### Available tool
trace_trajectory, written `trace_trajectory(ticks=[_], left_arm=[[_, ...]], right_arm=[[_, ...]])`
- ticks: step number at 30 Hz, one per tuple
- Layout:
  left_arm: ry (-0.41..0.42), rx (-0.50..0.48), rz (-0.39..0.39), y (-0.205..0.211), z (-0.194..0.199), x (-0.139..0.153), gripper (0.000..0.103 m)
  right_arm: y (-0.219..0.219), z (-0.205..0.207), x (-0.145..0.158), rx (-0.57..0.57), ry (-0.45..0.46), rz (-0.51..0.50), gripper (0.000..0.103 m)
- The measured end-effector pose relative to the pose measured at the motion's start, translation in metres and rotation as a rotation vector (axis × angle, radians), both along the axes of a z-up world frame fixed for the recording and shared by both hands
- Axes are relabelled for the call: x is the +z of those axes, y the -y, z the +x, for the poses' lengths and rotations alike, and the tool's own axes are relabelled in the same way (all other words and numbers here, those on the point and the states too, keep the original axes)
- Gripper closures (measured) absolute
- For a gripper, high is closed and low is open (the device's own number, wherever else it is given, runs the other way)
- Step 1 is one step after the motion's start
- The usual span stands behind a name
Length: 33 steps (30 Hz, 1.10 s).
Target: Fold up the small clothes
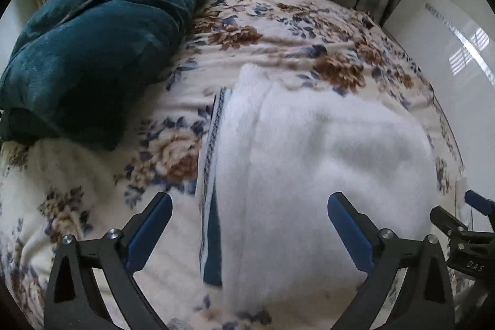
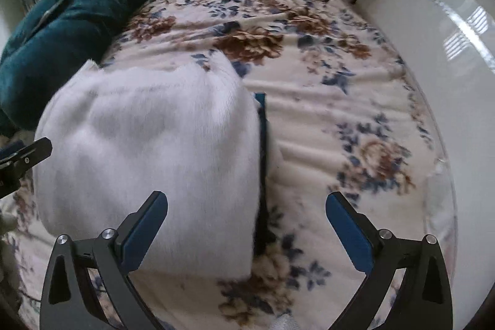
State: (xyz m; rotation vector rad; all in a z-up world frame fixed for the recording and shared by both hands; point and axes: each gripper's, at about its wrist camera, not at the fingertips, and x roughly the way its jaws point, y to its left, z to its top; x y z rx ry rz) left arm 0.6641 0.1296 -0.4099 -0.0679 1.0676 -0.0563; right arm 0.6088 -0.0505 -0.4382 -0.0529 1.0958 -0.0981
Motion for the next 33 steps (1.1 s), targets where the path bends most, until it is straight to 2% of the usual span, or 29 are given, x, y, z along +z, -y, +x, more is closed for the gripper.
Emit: trace_trajectory(ticks=[1, 4, 8, 12, 23, 30, 33], left_arm=[[0.0, 0.0, 0.002, 0.001, -0.007, 0.002, 0.0], [0.014, 0.018, 0.089, 0.008, -0.033, 0.019, 0.0], [0.053, 0.034, 0.096, 0.014, -0.066, 0.05, 0.0], [0.083, 0.042, 0.094, 0.021, -0.104, 0.089, 0.0], [0.212, 0.028, 0.12, 0.034, -0.227, 0.233, 0.0], [0.292, 0.037, 0.098, 0.034, -0.292, 0.305, 0.0], [0.325, 0.033, 0.1, 0.035, -0.318, 0.329, 0.0]], right_arm=[[0.001, -0.007, 0.004, -0.009, 0.003, -0.005, 0.0], [0.003, -0.039, 0.022, -0.042, 0.0, -0.004, 0.0], [0.004, -0.082, 0.062, -0.086, 0.042, -0.014, 0.0], [0.003, -0.124, 0.111, -0.105, 0.088, -0.036, 0.0], [-0.006, -0.263, 0.27, -0.1, 0.257, -0.119, 0.0], [-0.018, -0.348, 0.366, -0.077, 0.363, -0.095, 0.0], [-0.018, -0.378, 0.395, -0.077, 0.398, -0.082, 0.0]])
